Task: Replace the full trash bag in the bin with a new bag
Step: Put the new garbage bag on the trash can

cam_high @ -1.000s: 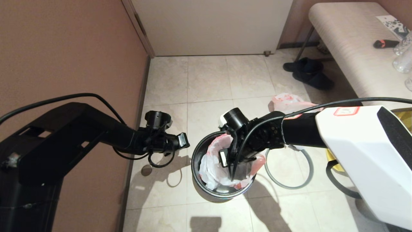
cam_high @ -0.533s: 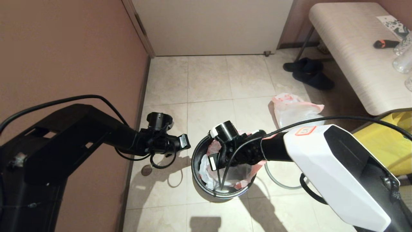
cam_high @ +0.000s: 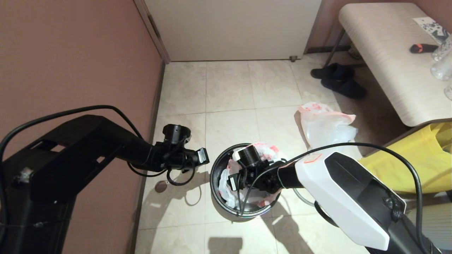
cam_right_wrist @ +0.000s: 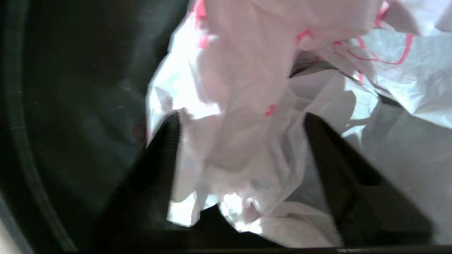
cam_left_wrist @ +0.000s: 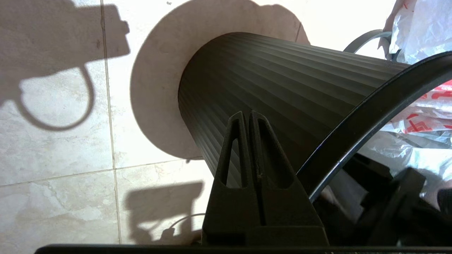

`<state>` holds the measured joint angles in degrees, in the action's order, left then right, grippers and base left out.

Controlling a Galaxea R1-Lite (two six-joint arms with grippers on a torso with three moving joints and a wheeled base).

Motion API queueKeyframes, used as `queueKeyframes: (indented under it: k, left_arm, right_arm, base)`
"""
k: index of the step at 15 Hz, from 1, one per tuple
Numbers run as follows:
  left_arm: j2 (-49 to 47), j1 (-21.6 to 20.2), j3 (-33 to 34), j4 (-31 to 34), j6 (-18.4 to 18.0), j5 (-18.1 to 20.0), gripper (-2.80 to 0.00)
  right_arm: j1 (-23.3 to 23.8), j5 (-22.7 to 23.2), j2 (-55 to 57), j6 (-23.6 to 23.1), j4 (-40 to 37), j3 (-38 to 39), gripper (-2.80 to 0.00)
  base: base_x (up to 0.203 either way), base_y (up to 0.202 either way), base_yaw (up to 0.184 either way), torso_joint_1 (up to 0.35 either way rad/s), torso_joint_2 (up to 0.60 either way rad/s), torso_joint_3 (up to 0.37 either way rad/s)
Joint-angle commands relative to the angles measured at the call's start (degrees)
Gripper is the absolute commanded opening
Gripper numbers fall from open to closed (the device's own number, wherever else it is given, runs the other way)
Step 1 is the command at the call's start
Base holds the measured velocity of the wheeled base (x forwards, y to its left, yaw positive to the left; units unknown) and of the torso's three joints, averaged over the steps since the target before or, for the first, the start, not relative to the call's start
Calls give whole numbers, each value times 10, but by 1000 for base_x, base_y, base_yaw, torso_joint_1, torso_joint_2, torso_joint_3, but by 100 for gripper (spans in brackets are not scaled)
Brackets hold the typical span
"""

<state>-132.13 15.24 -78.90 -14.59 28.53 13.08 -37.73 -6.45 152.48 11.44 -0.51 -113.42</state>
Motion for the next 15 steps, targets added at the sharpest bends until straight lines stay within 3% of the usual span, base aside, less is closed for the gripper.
queueKeyframes:
  k: [1,8,9,11,15]
  left_arm:
    - [-2,1,0,-1,2,1,-280]
    - [-5,1,-1,-2,0,1,-280]
    - [-6,1,0,-1,-13,-1,-280]
    - [-11,6,-1,-2,-18,-21,-280]
    - [-7,7,1,-1,-18,-23,-280]
  right_arm:
    - [6,1,12,0,12,0,-280]
    - [7,1,-7,12,18,0,-280]
    - [6,0,-20,22,14,1,-280]
    - [1,0,-47,38,5,5,-280]
    - [-24,-2,-113,68,-80,6,-280]
  base:
    - [0,0,0,0,0,0]
    - [0,0,0,0,0,0]
    - [0,0,0,0,0,0]
    - [0,0,0,0,0,0]
    - [0,0,0,0,0,0]
